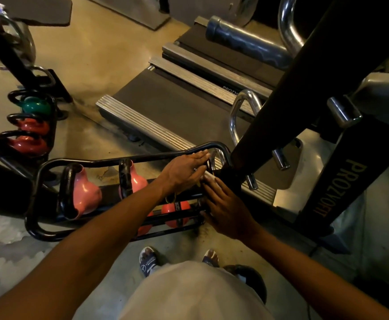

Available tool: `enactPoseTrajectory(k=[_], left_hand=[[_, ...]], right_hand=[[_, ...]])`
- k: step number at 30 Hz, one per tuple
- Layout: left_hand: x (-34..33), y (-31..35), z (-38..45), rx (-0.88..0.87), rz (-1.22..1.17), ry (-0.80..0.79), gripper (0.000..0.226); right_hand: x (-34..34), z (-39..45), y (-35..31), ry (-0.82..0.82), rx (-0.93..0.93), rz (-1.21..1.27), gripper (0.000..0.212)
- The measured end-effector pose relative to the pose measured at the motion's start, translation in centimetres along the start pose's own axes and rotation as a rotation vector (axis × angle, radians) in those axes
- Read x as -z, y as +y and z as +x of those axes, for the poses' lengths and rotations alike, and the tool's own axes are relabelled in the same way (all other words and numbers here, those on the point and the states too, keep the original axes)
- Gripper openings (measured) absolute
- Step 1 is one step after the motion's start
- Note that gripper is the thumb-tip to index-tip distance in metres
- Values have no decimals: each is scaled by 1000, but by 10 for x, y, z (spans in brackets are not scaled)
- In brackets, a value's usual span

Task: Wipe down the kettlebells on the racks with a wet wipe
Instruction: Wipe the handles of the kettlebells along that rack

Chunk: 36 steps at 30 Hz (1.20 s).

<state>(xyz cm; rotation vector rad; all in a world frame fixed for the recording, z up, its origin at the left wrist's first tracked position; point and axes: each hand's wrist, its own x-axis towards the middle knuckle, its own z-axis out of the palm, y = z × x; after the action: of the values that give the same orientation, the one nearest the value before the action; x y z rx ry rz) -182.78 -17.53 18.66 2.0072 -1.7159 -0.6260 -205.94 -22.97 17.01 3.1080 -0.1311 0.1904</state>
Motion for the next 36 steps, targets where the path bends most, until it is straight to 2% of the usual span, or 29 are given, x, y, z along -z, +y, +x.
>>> enactPoseTrajectory(k=[4, 8, 10, 13, 16, 20, 25, 28, 33, 36], left_hand=[[0, 0, 0, 16, -6, -7, 74], [0, 2, 0, 23, -27, -11, 73], [2, 4, -1, 28, -25, -15, 72], [2, 6, -1, 32, -8, -16, 76], [1, 6, 0, 46, 6, -14, 79], [1, 6, 1, 36, 8, -10, 77], [5, 10, -2, 33, -5, 1, 79], [5, 10, -4, 32, 2, 7, 80], [2, 5, -4, 2, 44, 0, 67], [-2, 3, -5, -22, 86, 10, 61]], right_hand=[[-2, 5, -7, 14, -159, 80, 62], [-4, 20, -20, 70, -342, 307, 60], [-4, 32, -19, 113, -514, 605, 60], [2, 58, -5, 180, -842, 1077, 32], [11, 75, 21, 171, -1057, 1440, 25], [10, 74, 27, 114, -1149, 1405, 28], [9, 59, 15, 214, -1092, 1257, 19], [17, 51, 10, 239, -1113, 1171, 25], [26, 40, 2, 251, -1209, 1081, 32], [36, 33, -6, 289, -1301, 1125, 32]])
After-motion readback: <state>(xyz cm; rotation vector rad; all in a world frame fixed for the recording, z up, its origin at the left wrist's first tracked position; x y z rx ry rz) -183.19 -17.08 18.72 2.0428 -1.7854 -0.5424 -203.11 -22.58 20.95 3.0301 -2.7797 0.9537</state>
